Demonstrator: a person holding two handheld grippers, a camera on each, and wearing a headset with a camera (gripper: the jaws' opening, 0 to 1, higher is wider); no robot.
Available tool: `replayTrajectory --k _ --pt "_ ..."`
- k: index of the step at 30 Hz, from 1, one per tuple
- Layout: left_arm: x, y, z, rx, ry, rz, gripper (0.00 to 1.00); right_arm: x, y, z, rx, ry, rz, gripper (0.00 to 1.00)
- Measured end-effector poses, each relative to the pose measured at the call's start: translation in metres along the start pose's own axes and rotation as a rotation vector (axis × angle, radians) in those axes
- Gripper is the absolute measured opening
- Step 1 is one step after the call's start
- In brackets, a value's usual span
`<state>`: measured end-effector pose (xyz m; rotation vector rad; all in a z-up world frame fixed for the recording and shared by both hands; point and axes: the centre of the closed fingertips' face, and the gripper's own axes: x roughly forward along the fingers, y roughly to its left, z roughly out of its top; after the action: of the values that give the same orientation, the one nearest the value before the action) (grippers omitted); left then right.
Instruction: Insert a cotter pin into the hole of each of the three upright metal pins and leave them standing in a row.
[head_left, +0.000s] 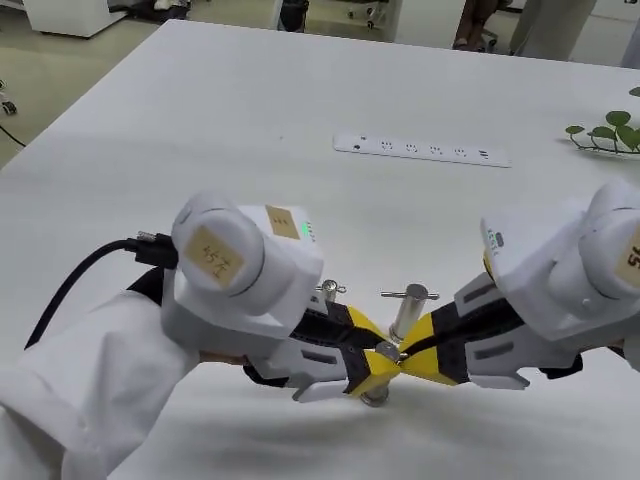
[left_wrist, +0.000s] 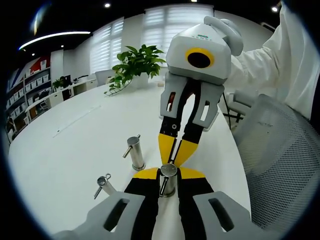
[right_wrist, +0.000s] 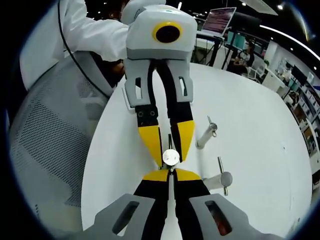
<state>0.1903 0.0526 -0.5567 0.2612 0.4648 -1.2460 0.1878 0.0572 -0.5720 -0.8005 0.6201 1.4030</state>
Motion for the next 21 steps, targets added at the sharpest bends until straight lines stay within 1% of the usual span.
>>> replayTrajectory --k 5,6,8,10,12,13,14,15,17,18,21 --pt "-0.001 -0.001 0.0 0.011 -0.005 0.0 0.1 0.004 0.003 -0.001 -0.024 0.0 -0.006 0.0" --pt "-0.001 -0.001 0.0 0.026 -0.005 0.003 0.1 0.005 0.003 -0.001 -0.019 0.001 -0.009 0.03" --pt "-0.003 0.0 -0.002 0.033 0.009 0.012 0.14 0.006 0.004 -0.001 -0.004 -0.002 -0.011 0.1" --pt "-0.008 0.002 -0.004 0.041 0.012 0.027 0.21 0.006 0.006 0.0 -0.002 -0.011 -0.011 0.14" --pt "-0.012 0.001 -0.004 0.042 0.007 0.024 0.31 0.006 0.006 0.001 0.006 -0.017 -0.012 0.14" --pt "-0.014 0.001 -0.005 0.032 0.006 0.022 0.36 0.006 0.006 0.001 0.012 -0.019 -0.014 0.14" --pt "-0.016 -0.001 -0.006 0.018 0.004 0.014 0.4 0.006 0.006 0.002 0.02 -0.023 -0.017 0.14" --pt "-0.017 -0.003 -0.007 0.022 -0.005 0.005 0.43 0.007 0.005 0.003 0.025 -0.028 -0.018 0.14" --pt "-0.02 -0.003 -0.011 0.009 -0.007 0.002 0.51 0.007 0.004 0.005 0.042 -0.042 -0.02 0.14" --pt "-0.022 -0.003 -0.015 0.004 -0.003 0.0 0.56 0.007 0.006 0.006 0.042 -0.049 -0.013 0.14" --pt "-0.026 -0.006 -0.021 -0.003 -0.007 -0.007 0.63 0.01 0.007 0.007 0.04 -0.047 -0.011 0.14"
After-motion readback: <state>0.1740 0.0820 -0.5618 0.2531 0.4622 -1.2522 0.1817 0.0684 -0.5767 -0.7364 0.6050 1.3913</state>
